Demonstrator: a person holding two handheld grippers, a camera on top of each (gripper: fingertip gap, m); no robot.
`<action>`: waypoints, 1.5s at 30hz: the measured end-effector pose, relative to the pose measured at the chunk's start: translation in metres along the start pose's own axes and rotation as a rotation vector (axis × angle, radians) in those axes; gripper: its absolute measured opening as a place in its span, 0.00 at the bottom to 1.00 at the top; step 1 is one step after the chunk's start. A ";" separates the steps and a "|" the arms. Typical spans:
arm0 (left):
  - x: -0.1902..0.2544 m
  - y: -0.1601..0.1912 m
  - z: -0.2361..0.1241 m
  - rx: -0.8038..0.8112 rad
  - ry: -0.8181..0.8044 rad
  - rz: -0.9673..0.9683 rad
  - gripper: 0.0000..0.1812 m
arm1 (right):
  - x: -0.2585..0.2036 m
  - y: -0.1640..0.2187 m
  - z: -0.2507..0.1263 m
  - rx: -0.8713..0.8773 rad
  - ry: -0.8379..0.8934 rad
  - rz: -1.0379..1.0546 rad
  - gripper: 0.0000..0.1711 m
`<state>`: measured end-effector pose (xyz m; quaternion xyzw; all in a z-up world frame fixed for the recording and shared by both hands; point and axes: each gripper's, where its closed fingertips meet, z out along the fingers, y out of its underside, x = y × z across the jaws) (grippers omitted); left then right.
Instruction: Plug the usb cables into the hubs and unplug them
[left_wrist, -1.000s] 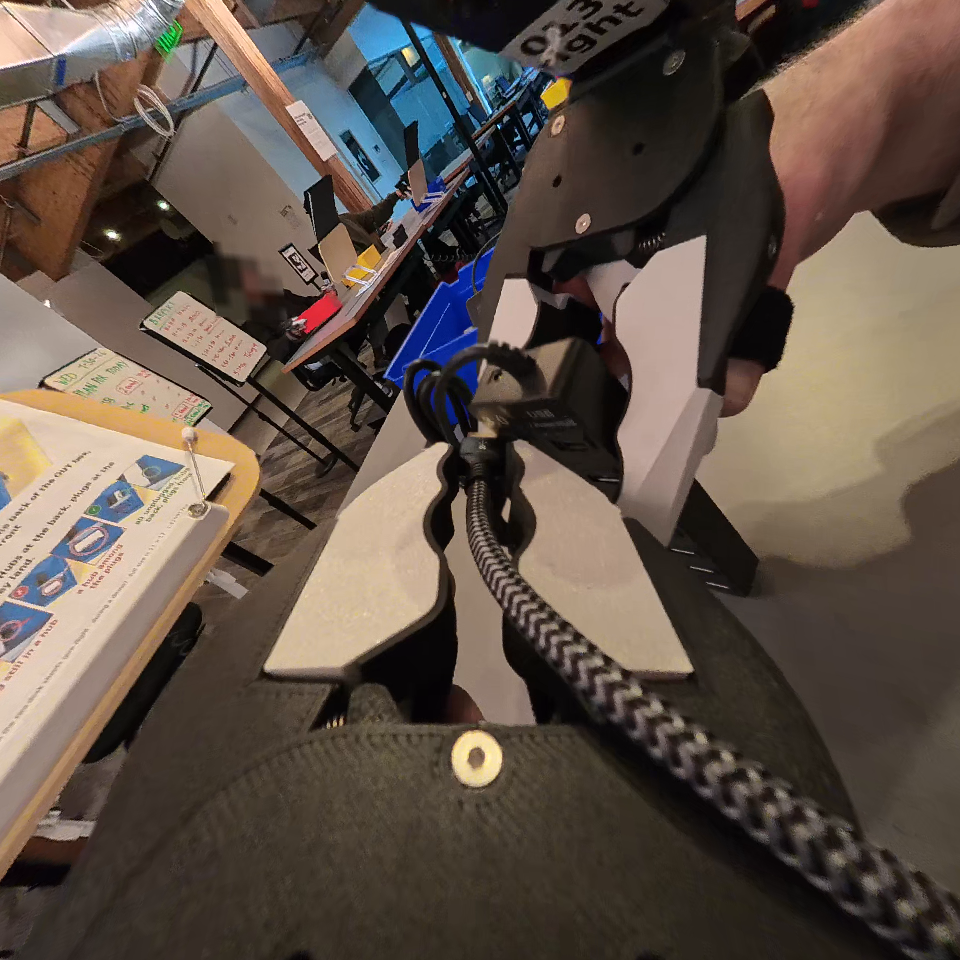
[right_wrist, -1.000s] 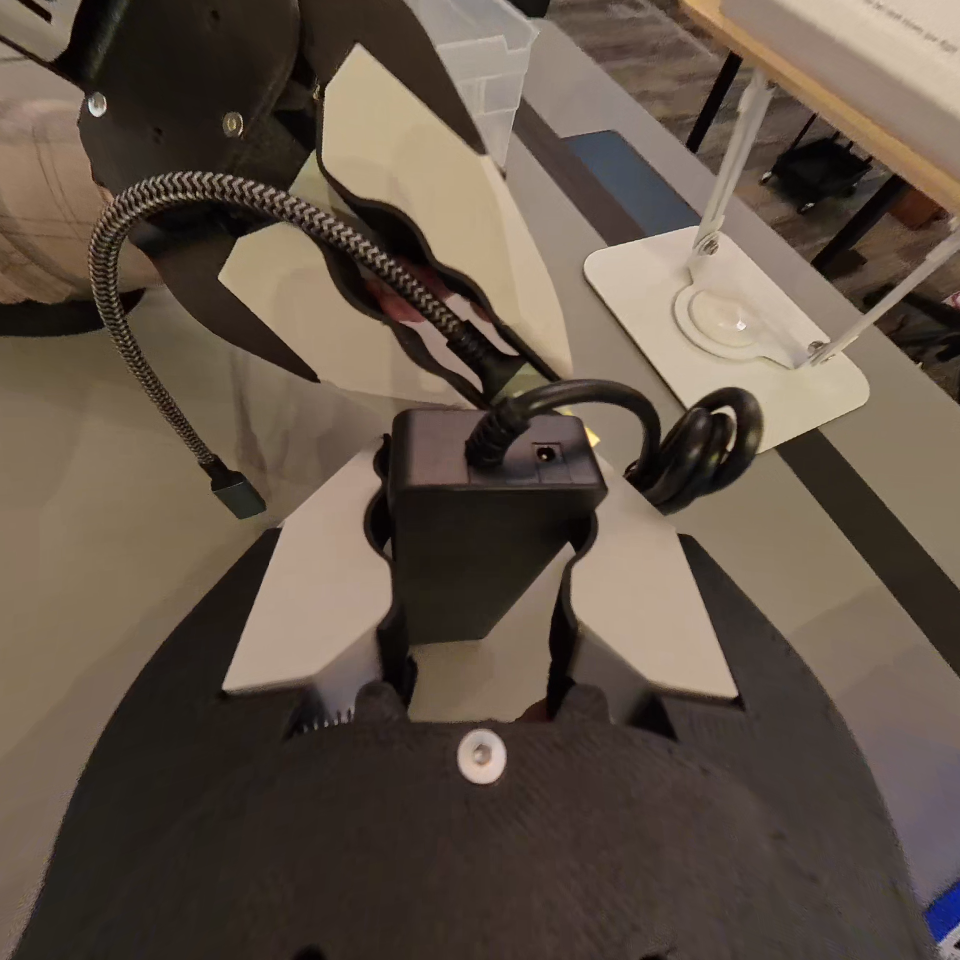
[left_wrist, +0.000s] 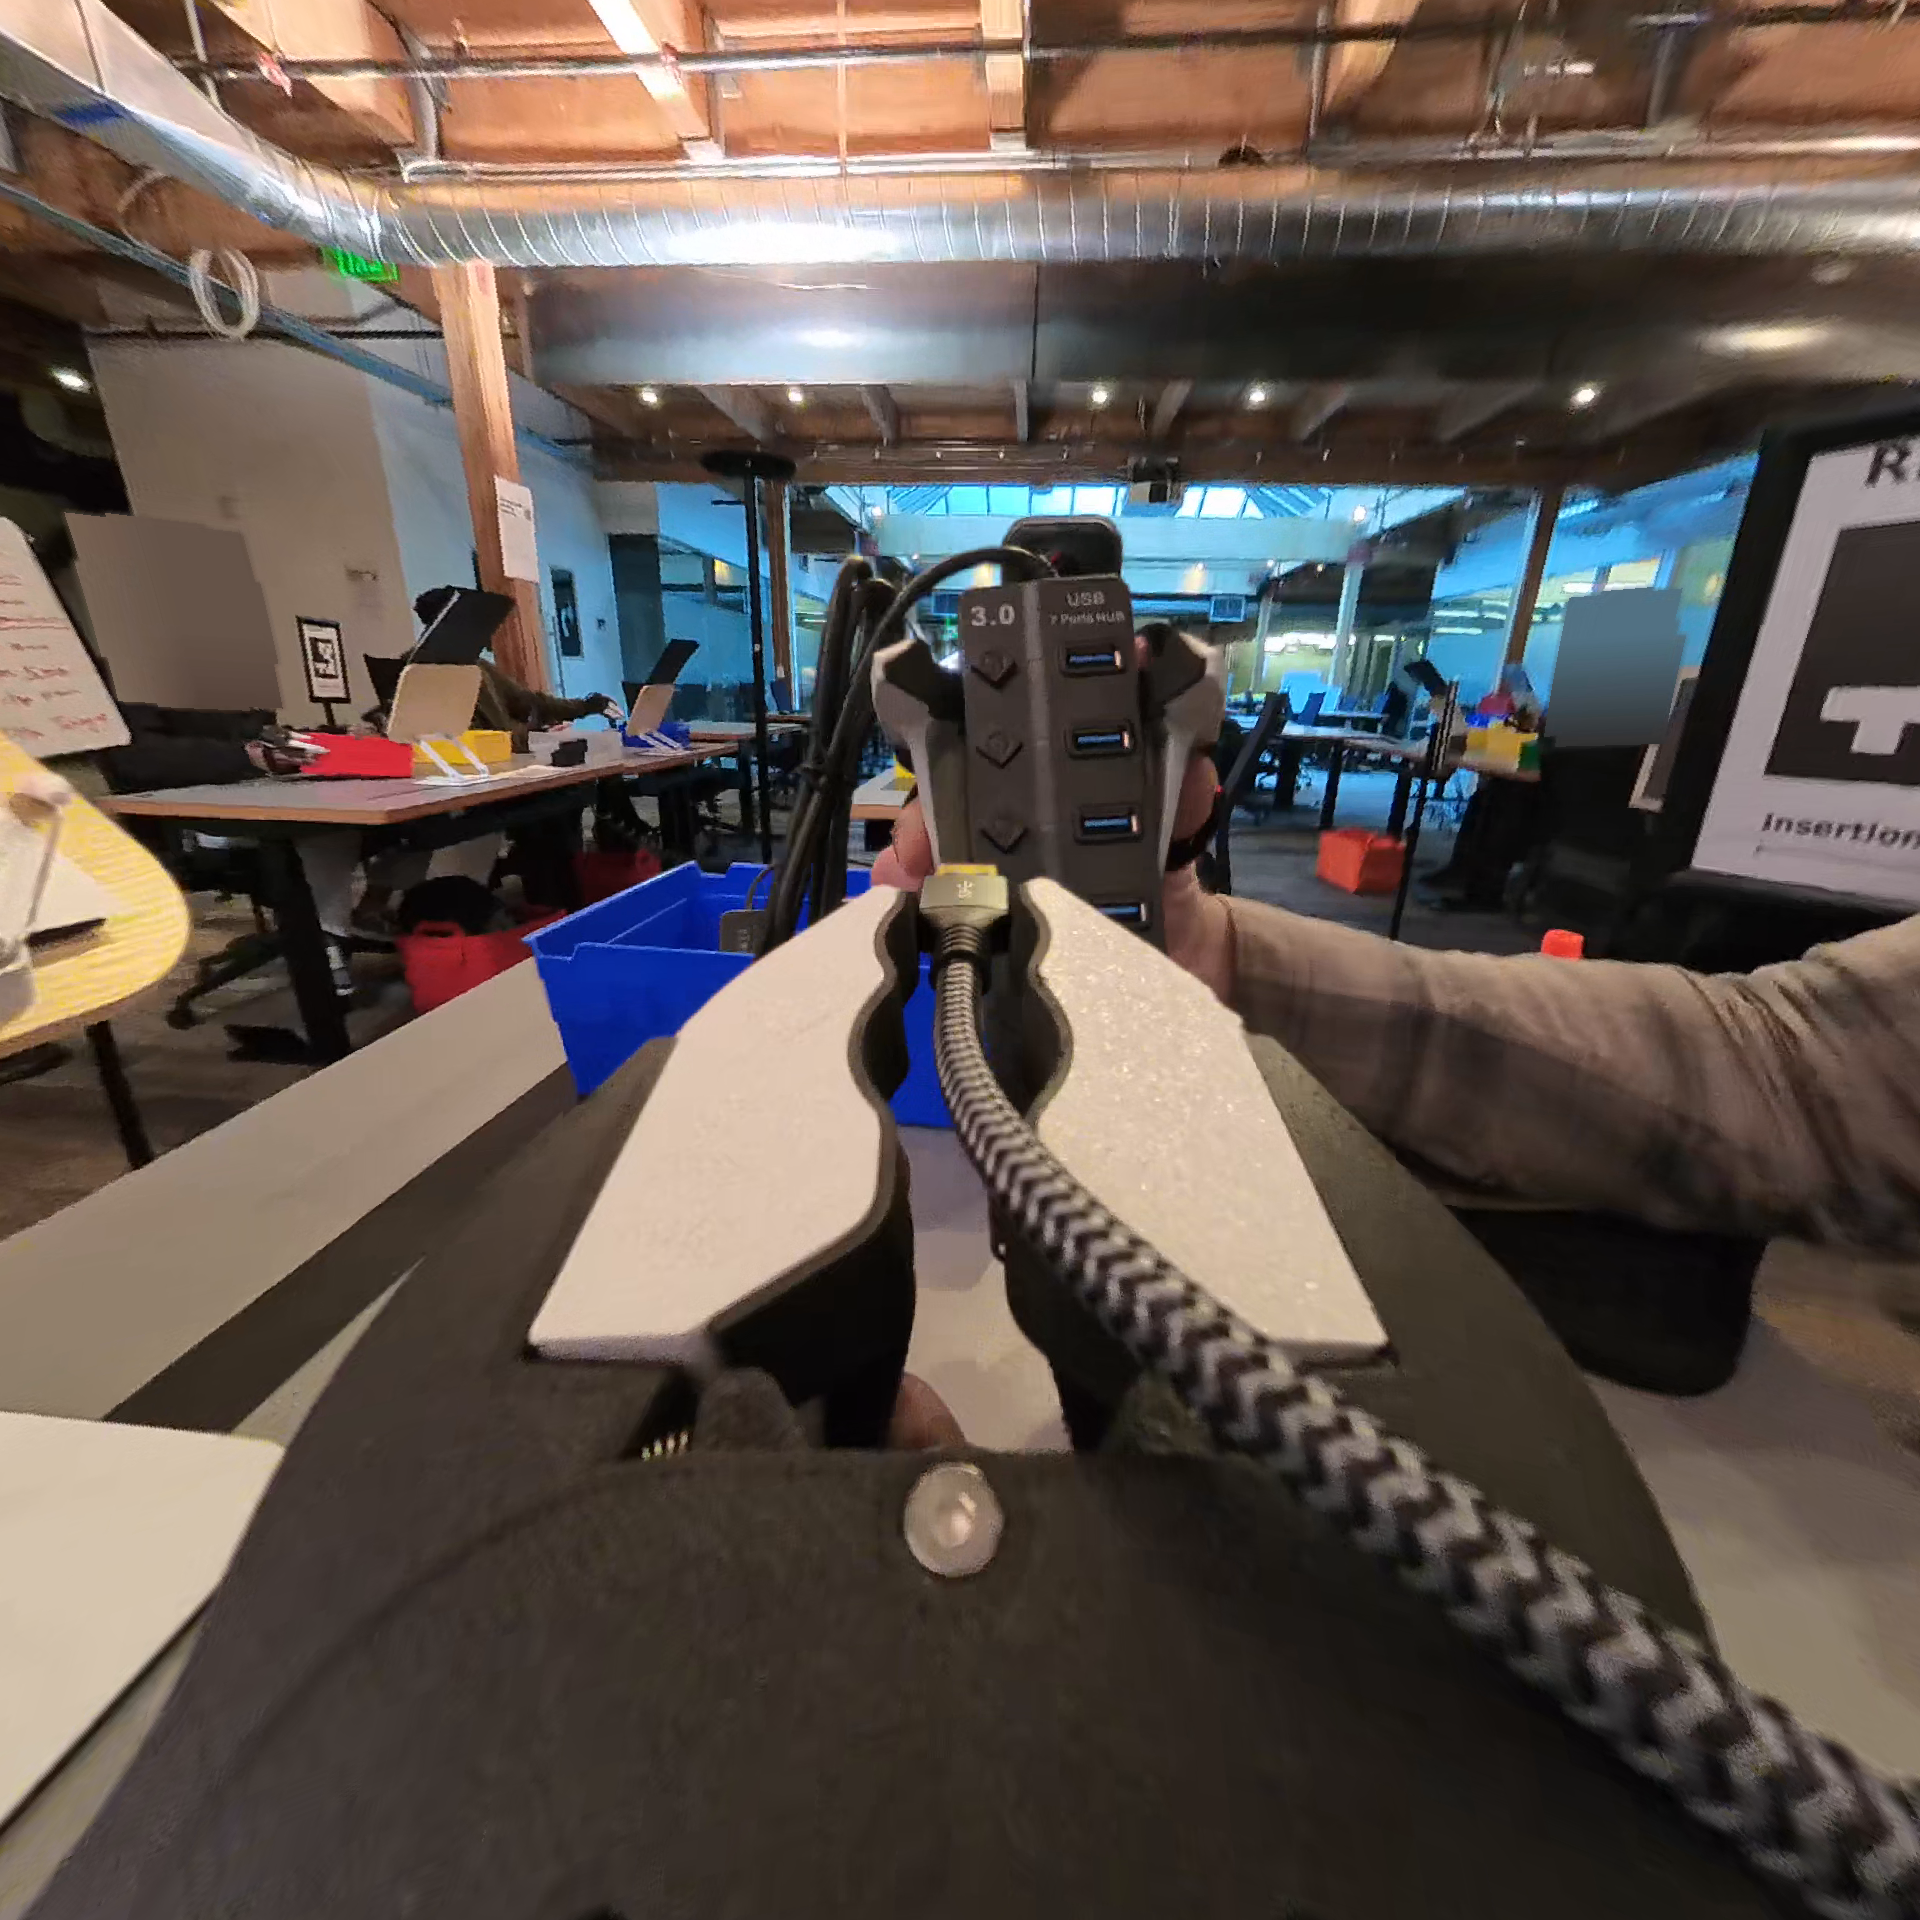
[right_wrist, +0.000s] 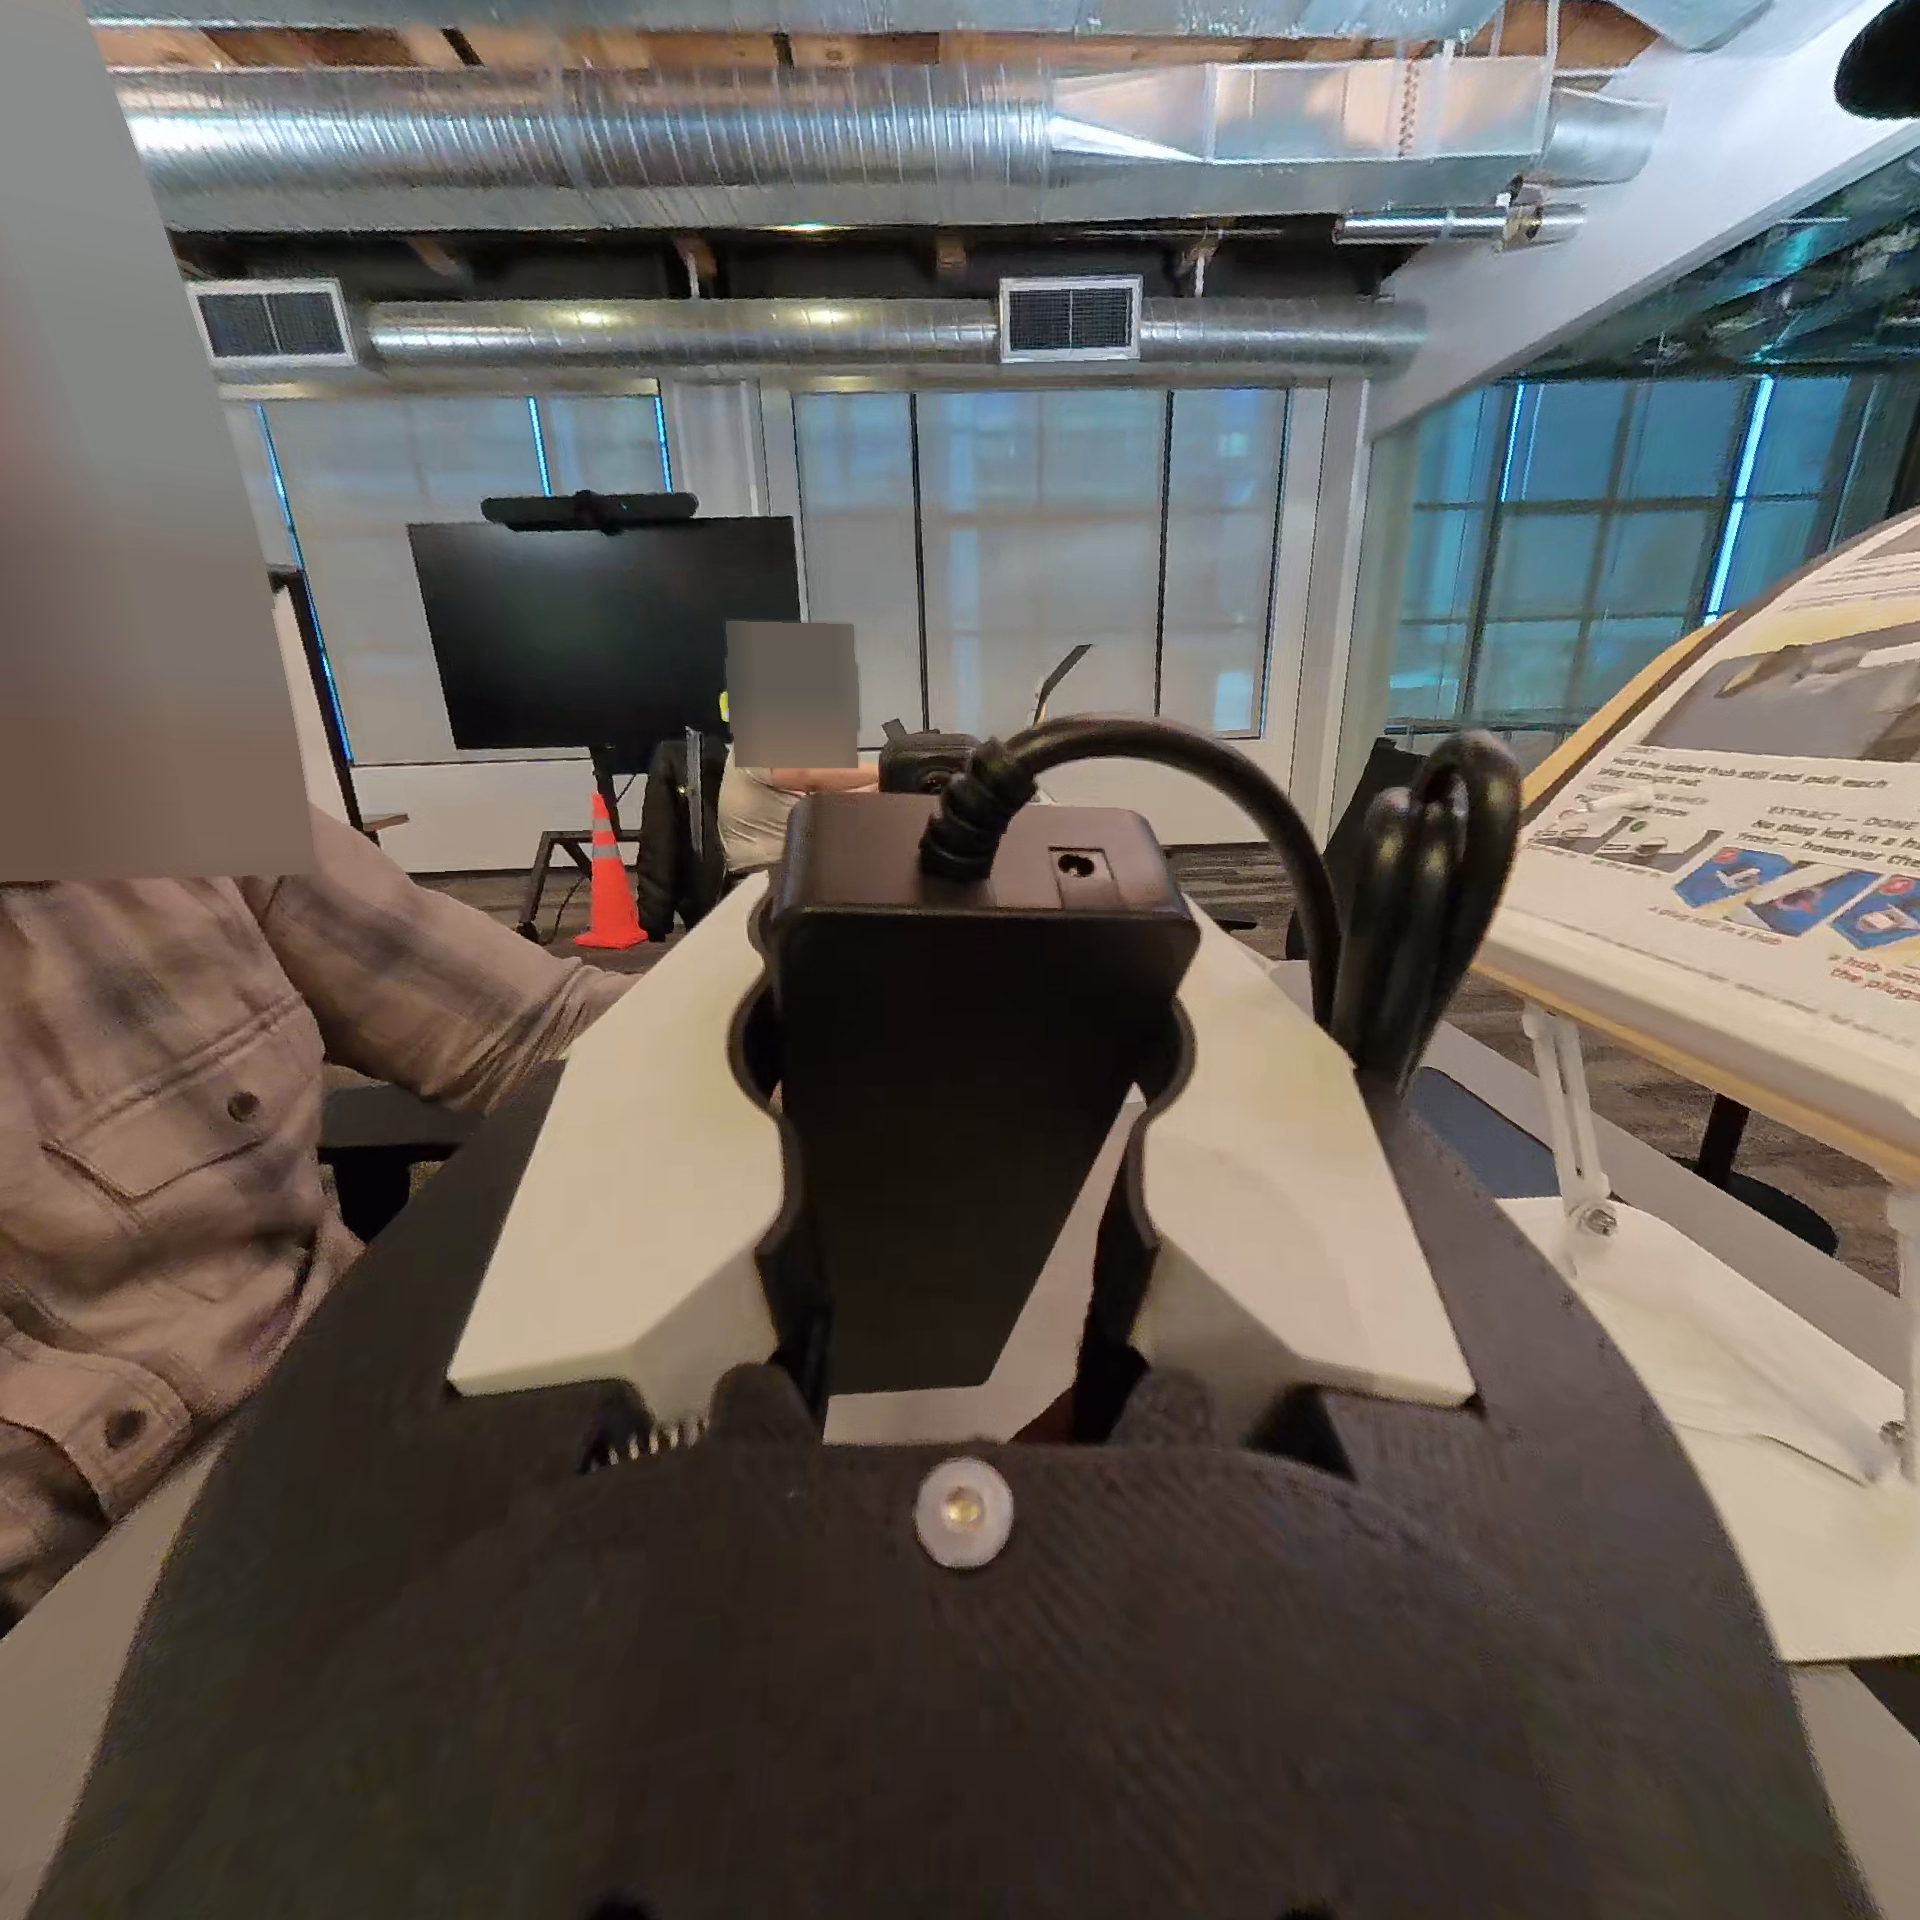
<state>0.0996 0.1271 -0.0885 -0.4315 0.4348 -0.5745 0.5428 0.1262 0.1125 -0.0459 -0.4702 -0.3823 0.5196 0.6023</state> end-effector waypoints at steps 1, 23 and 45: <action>-0.003 0.001 0.000 -0.001 -0.013 -0.006 0.09 | 0.001 0.002 0.002 -0.003 -0.008 0.005 0.37; 0.017 0.022 0.020 -0.204 -0.051 0.017 0.09 | 0.004 0.010 -0.014 0.034 -0.124 0.074 0.37; 0.044 0.031 0.040 -0.306 -0.168 0.022 0.09 | -0.012 0.002 -0.033 -0.010 -0.188 0.004 0.37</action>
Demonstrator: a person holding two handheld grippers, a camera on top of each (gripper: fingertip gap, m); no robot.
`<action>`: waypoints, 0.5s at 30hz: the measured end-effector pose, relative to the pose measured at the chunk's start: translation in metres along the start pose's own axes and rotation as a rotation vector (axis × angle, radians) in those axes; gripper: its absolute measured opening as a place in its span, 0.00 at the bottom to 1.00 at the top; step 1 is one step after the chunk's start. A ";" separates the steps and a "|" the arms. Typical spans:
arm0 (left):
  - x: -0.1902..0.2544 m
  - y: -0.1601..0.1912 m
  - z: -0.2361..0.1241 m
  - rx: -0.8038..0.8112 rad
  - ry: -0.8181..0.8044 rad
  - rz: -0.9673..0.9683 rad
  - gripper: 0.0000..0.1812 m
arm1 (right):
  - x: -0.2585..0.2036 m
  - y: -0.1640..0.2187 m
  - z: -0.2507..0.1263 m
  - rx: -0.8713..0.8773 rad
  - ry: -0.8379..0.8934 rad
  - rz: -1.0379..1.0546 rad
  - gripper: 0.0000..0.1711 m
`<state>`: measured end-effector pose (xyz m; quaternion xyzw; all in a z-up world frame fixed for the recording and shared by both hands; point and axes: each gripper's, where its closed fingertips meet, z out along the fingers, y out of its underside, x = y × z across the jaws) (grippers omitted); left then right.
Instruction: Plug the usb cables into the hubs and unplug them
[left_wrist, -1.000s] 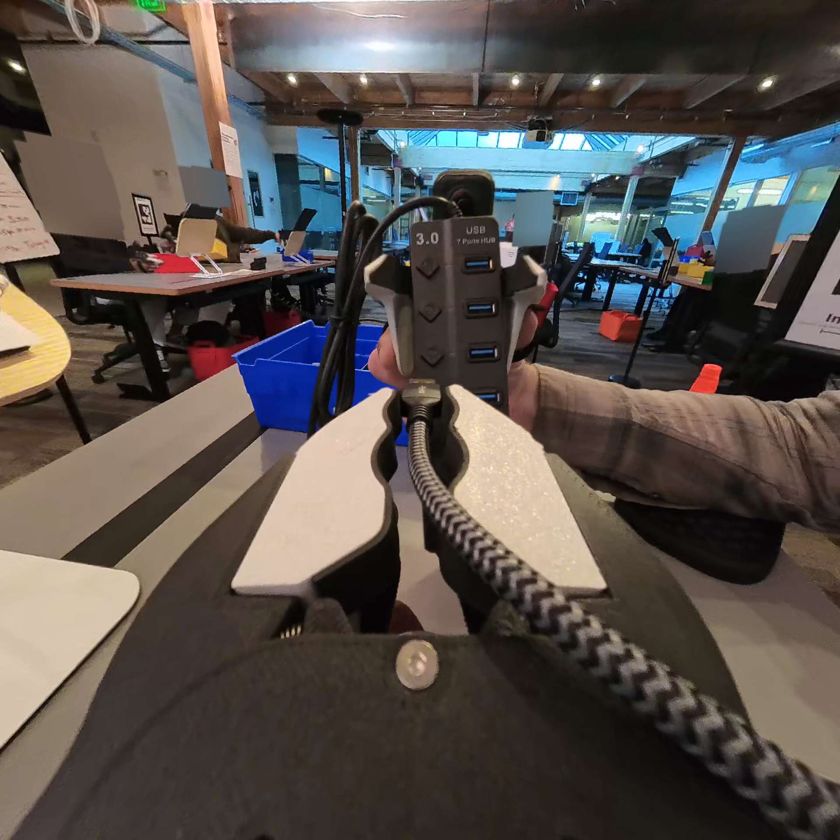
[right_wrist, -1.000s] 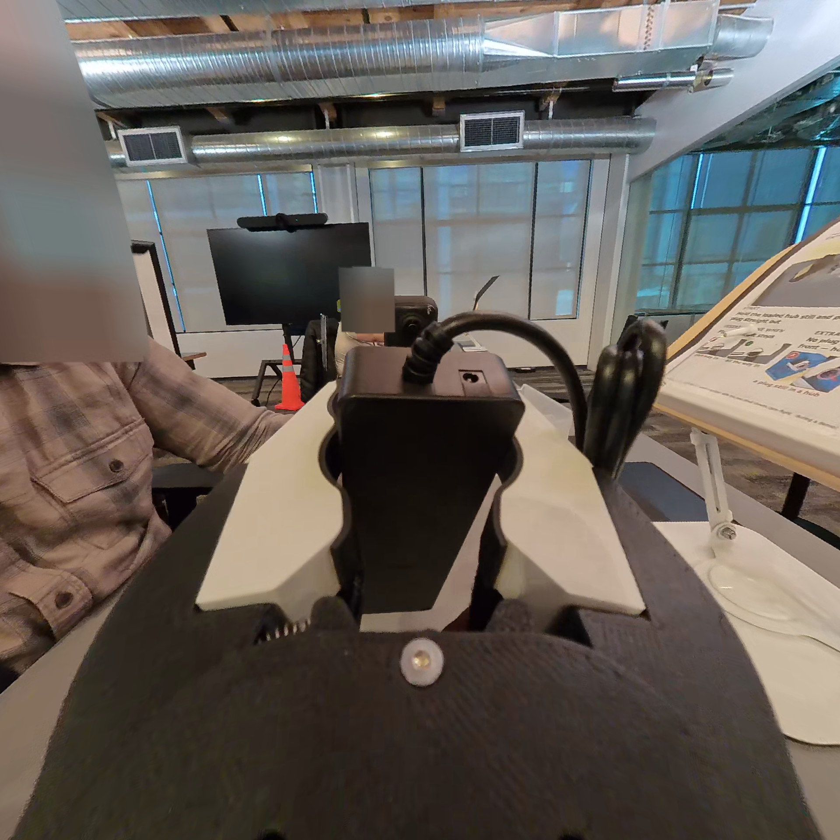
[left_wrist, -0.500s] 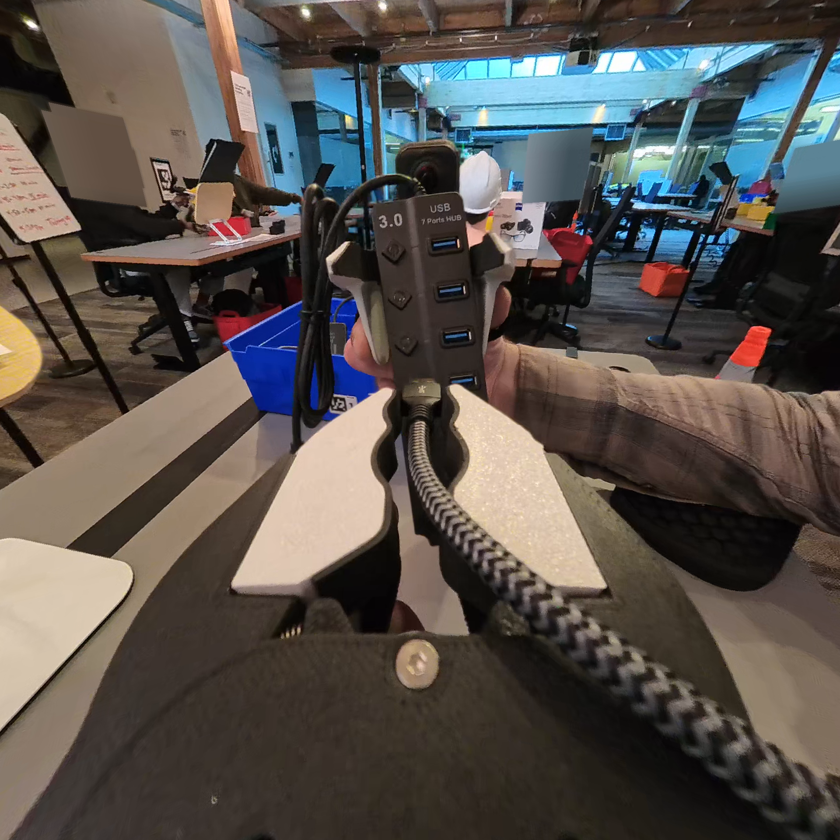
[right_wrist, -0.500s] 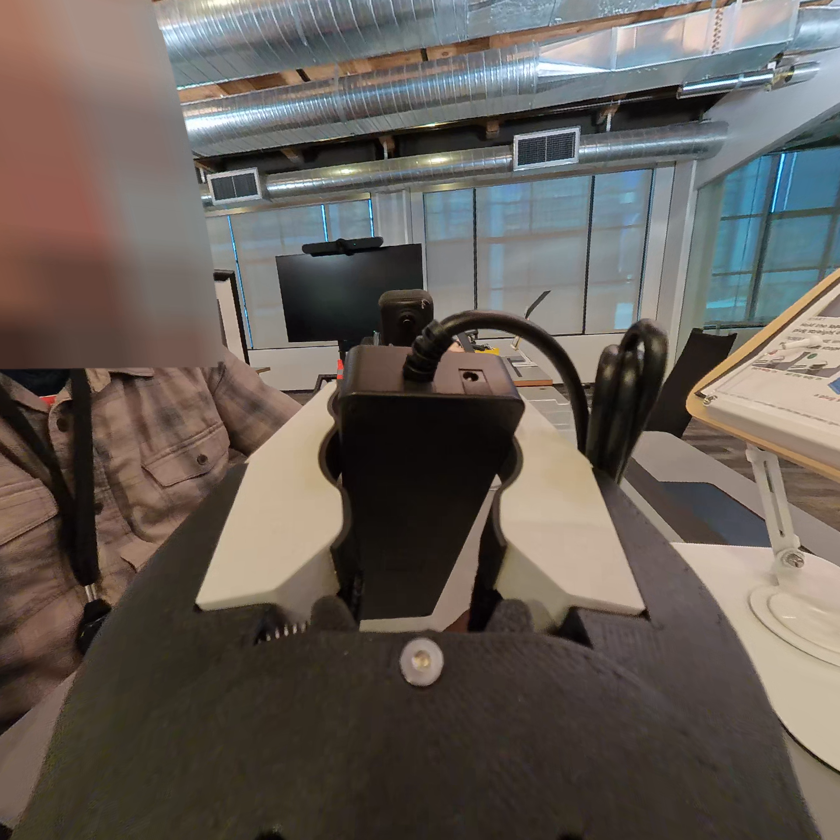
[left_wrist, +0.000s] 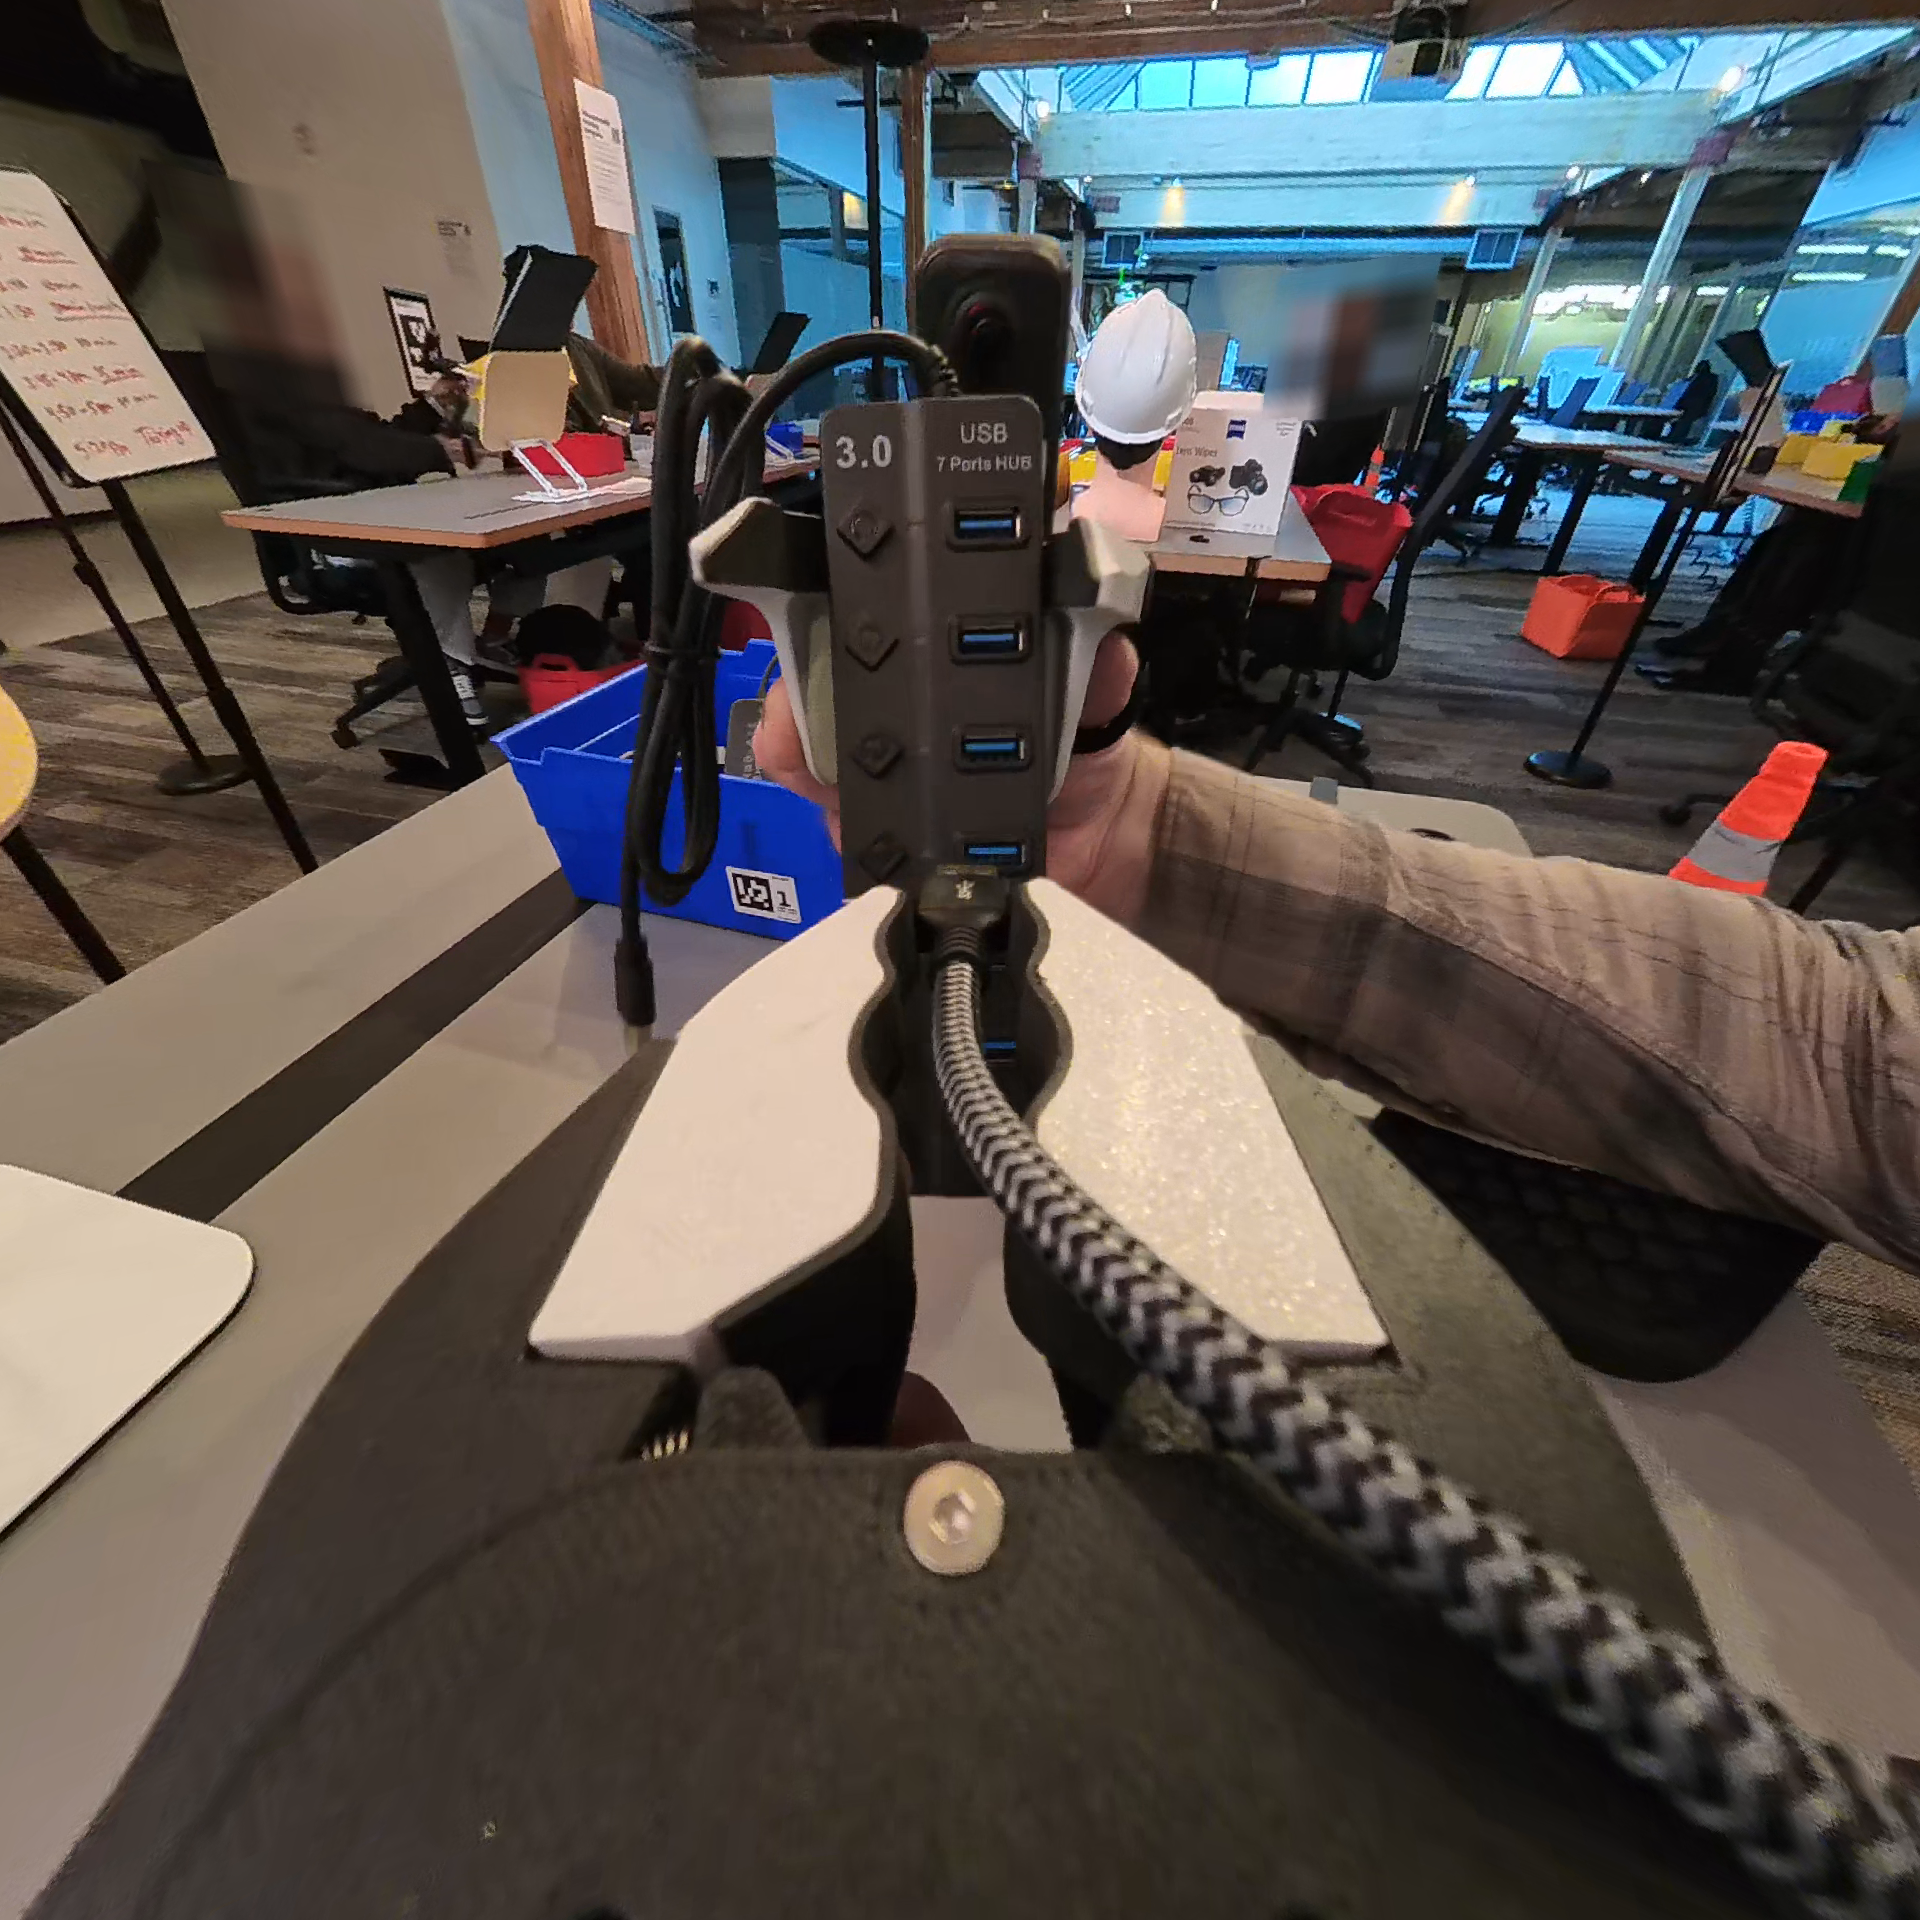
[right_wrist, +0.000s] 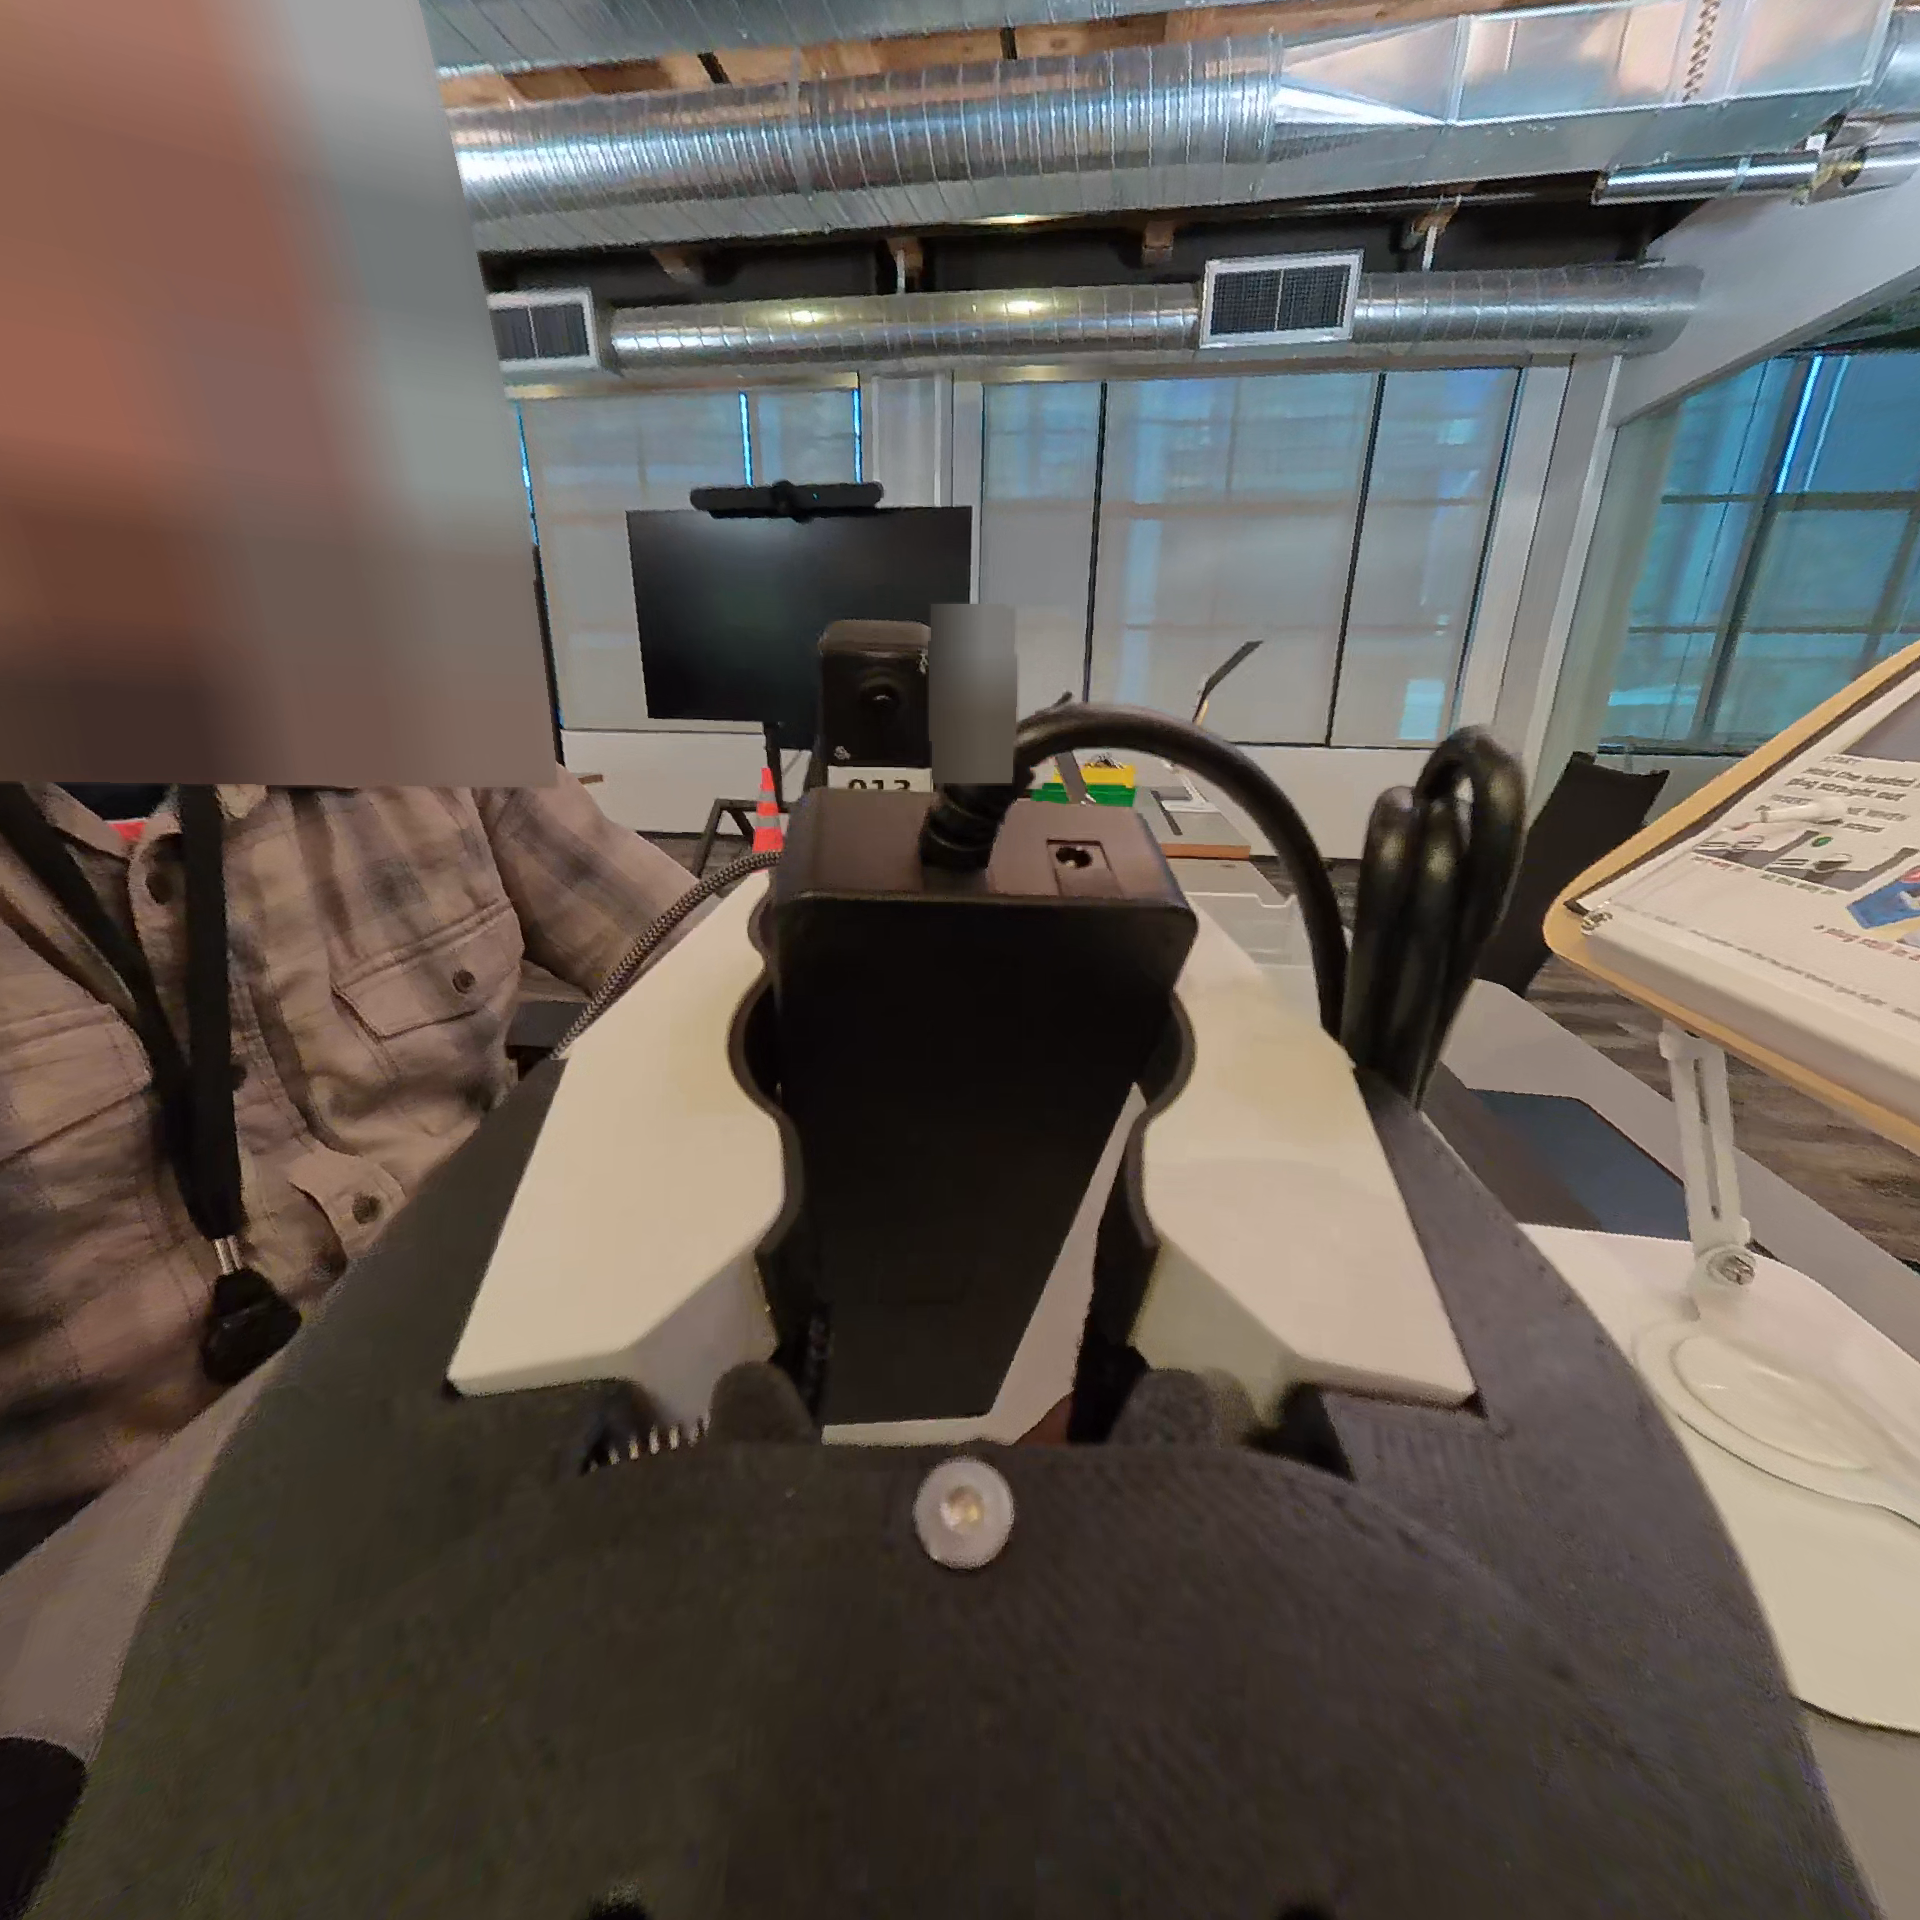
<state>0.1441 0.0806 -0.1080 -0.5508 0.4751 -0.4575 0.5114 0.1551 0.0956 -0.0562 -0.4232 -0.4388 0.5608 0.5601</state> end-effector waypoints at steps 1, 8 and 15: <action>-0.002 0.001 0.000 0.000 -0.002 -0.002 0.09 | 0.000 0.000 -0.001 -0.006 0.005 -0.005 0.37; 0.002 0.000 0.000 0.006 0.003 -0.008 0.09 | -0.005 0.000 -0.006 -0.013 -0.031 0.011 0.37; 0.002 0.007 0.004 -0.029 -0.052 -0.019 0.09 | -0.010 0.007 -0.005 -0.040 -0.079 0.031 0.37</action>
